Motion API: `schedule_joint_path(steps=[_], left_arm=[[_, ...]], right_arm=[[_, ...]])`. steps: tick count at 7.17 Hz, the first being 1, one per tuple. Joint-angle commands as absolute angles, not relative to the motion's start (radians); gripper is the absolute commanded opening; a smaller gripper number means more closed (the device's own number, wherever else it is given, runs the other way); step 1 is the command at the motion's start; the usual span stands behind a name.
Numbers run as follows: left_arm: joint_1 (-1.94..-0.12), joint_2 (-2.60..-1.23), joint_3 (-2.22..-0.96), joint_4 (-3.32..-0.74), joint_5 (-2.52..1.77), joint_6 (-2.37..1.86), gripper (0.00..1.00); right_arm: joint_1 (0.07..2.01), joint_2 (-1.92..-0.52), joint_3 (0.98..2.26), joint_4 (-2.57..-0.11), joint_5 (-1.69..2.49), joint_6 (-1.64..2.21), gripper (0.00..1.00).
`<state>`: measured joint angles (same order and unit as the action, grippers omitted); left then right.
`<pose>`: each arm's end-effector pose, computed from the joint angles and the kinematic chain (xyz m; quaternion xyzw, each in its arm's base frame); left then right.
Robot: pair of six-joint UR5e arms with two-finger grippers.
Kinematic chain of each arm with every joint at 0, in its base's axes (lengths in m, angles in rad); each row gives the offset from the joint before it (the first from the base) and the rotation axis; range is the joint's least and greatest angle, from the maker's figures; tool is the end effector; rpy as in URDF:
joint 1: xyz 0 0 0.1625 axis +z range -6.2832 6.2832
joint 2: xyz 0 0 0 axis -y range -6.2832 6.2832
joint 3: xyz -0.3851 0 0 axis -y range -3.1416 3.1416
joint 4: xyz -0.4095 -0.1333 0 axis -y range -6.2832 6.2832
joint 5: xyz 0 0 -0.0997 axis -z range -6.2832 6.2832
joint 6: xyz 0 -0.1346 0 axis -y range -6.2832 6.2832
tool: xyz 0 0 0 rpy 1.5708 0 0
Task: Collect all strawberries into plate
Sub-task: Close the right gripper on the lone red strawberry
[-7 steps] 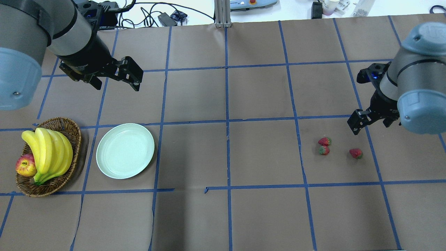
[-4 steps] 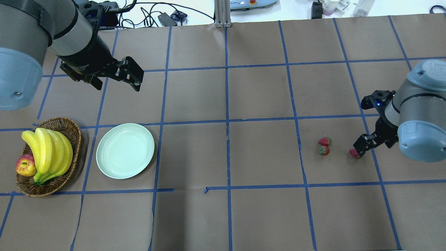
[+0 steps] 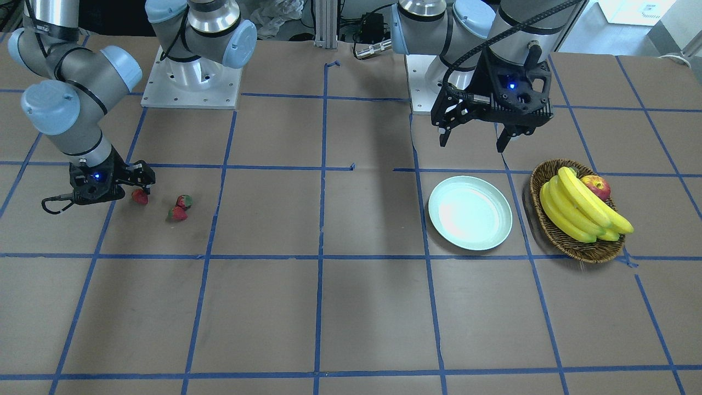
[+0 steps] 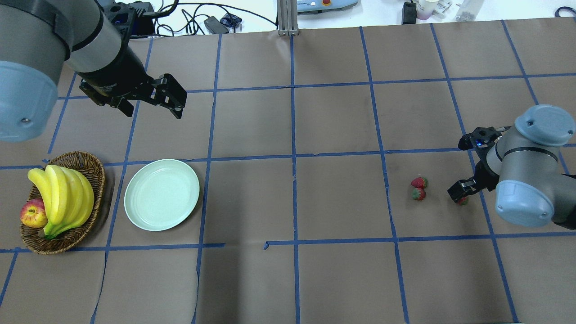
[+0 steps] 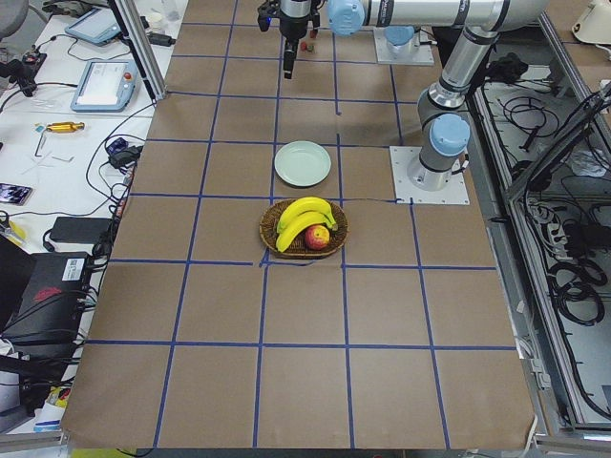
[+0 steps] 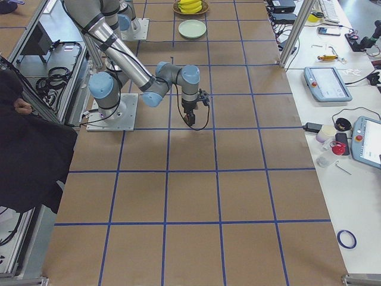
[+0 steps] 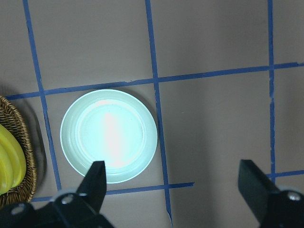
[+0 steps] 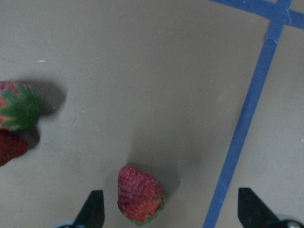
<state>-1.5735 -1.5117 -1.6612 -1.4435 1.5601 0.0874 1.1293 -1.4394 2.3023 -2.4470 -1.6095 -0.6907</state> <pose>-0.1361 -0.4983 0.4097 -0.0452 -0.9978 0.0482 0.0033 -0.0629 -0.4328 0.1000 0.1241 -0.9921 -0.0048 0.0199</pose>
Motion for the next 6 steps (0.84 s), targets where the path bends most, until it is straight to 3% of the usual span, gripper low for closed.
schedule_joint_path(steps=[1, 4, 5, 6], left_arm=[[-1.574, -1.513, -1.661, -1.443, 1.56, 0.087, 1.0], [-1.574, -1.511, -1.66, -1.443, 1.56, 0.087, 1.0], [-1.574, -1.512, -1.66, -1.443, 1.559, 0.087, 1.0], [-1.574, -1.513, -1.66, -1.443, 1.559, 0.087, 1.0]], right_arm=[[1.129, -1.427, 2.31, -2.48, -1.542, -0.68, 0.99], [1.129, -1.427, 2.312, -2.467, -1.565, -0.594, 0.95], [1.129, -1.425, 2.316, -2.467, -1.562, -0.566, 0.9], [1.129, -1.424, 2.316, -2.467, -1.562, -0.569, 0.72]])
